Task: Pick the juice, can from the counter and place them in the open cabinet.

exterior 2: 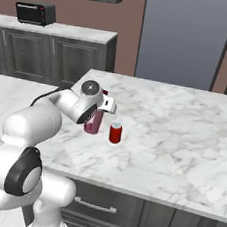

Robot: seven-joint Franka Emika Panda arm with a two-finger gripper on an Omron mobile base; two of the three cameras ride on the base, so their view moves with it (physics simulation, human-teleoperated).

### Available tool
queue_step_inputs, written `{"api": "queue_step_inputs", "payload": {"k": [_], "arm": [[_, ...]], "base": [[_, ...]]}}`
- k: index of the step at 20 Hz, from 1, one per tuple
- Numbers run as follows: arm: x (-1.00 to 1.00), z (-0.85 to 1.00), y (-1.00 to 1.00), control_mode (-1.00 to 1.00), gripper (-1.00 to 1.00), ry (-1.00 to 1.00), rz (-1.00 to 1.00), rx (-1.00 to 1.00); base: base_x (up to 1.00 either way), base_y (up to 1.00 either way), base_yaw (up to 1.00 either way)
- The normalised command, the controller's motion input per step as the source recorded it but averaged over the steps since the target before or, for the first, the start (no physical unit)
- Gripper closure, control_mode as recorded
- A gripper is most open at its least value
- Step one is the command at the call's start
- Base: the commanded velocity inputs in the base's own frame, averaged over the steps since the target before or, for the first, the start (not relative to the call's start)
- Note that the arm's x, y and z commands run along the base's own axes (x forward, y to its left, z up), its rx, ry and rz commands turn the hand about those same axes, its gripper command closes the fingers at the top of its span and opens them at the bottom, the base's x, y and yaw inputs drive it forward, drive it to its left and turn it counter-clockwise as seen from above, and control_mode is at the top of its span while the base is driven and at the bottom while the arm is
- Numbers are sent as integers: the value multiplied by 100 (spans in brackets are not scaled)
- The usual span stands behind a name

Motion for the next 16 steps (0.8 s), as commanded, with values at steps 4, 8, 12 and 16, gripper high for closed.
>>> {"api": "queue_step_inputs", "payload": {"k": [4,8,12,16], "arm": [[-19,50,0,-100,100,-3,-18,0],[-45,67,0,-100,100,-7,-9,1],[-52,62,0,-100,100,-11,-6,2],[-51,60,0,-100,100,-15,-3,3]], "base": [[0,0,0],[0,0,0],[0,0,0],[0,0,0]]}}
